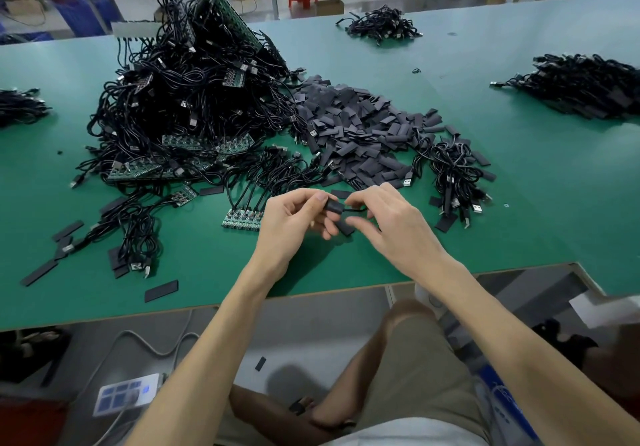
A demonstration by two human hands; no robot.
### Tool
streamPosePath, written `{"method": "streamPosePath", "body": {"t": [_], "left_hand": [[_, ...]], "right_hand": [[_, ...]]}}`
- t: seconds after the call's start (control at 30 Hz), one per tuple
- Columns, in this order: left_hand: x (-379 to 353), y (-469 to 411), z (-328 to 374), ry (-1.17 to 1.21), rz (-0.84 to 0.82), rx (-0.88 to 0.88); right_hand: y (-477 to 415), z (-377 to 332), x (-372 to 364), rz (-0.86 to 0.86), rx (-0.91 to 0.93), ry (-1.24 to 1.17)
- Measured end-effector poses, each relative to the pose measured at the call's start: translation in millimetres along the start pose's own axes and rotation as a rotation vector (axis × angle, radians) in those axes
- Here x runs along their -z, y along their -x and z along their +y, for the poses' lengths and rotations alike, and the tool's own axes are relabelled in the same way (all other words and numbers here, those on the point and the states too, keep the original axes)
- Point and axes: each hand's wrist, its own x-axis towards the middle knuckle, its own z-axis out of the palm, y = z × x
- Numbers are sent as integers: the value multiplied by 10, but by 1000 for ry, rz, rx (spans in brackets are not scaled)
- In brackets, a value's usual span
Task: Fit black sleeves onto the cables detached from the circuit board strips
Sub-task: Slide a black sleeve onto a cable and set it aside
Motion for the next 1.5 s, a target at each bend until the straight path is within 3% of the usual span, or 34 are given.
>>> {"method": "streamPosePath", "body": {"t": [0.3,0.6,0.8,1.03,1.2,1.5], "left_hand": [[2,22,51,36,-65,-43],[9,23,58,-10,-181,-26],[-9,9,62,20,-132,58],[-46,-2,11,-175,-131,9],[-83,-3,36,-246,-104,30],[-56,-23,52,-8,-47,98]], "right_hand": [[-46,23,20,144,-178,150],[-53,46,-25,4,-382,185],[-64,17,-24,92,-352,41],[-33,13,-27,129,-112,-79],[-20,3,-23,165,-55,-147],[-7,-31,-7,69,17,-97]]}}
